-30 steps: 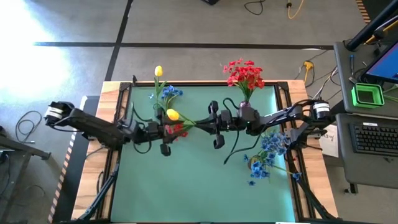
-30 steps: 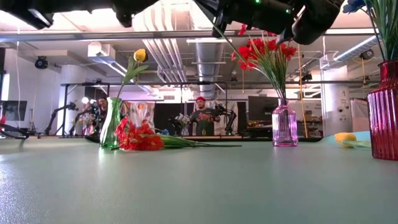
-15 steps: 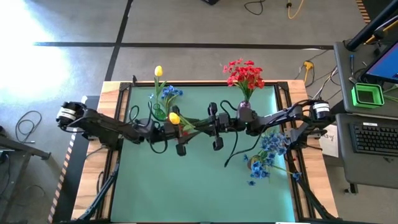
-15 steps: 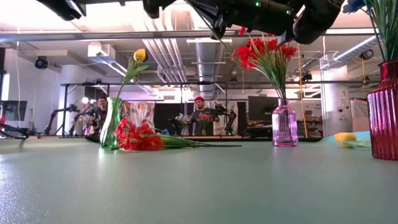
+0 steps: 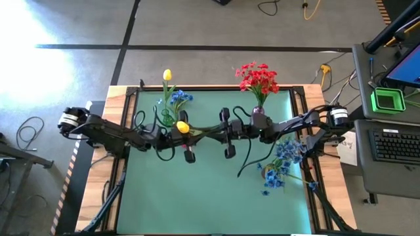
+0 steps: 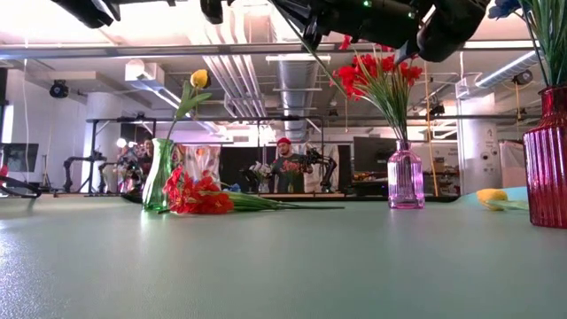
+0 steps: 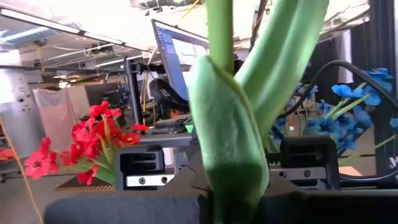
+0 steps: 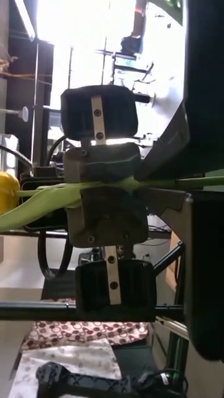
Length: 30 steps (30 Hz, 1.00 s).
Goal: Sort flowers into vase by color
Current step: Put the left yellow tulip into the green vase
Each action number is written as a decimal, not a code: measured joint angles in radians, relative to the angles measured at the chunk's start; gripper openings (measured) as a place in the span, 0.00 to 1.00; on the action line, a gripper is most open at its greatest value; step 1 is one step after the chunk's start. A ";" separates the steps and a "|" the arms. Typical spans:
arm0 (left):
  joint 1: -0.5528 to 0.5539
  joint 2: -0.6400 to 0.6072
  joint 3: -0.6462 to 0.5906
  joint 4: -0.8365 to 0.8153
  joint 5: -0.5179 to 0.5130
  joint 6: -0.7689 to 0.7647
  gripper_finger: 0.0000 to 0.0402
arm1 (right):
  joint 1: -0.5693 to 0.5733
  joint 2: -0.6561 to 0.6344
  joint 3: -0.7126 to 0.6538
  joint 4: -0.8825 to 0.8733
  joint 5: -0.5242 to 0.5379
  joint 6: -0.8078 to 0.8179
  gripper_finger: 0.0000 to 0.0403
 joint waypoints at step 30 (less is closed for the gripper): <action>0.110 -0.444 0.479 -1.687 -0.633 -0.494 0.00 | 0.007 -0.002 0.004 -0.109 0.211 0.081 0.50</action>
